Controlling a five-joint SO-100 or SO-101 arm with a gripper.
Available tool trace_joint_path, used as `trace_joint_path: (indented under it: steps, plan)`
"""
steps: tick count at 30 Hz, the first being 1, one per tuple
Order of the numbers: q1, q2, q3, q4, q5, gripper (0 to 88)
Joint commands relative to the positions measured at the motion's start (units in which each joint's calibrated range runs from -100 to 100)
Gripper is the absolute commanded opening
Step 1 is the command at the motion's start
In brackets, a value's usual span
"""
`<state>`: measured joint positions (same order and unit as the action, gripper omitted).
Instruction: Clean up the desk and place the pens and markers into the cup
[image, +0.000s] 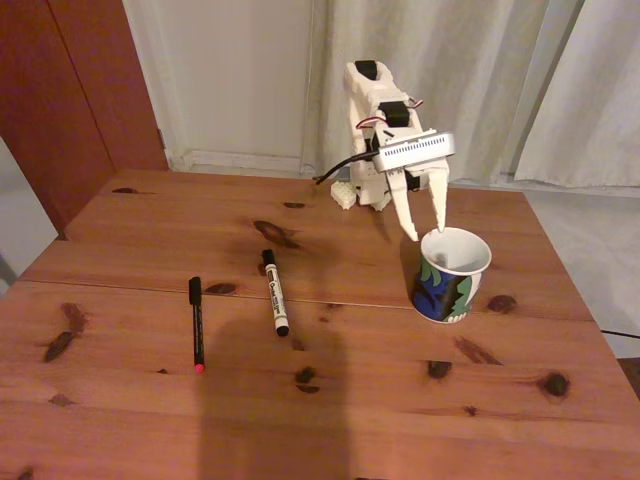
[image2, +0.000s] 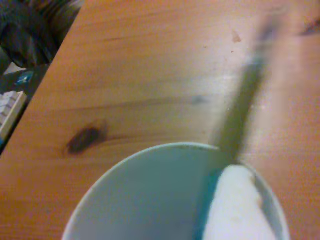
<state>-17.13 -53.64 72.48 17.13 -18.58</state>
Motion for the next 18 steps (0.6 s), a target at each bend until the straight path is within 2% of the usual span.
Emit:
trace_joint_path:
  steps: [1,9,12,18]
  plan:
    - [1.32,-1.51,-2.51,-1.77,0.77,15.1]
    - [6.15,-0.93,-11.80,-1.00,0.83,15.1]
    - [10.33,1.31,-12.70,0.12,3.08,15.1]
    - [19.18,10.91,-17.93,9.75,8.21,15.1]
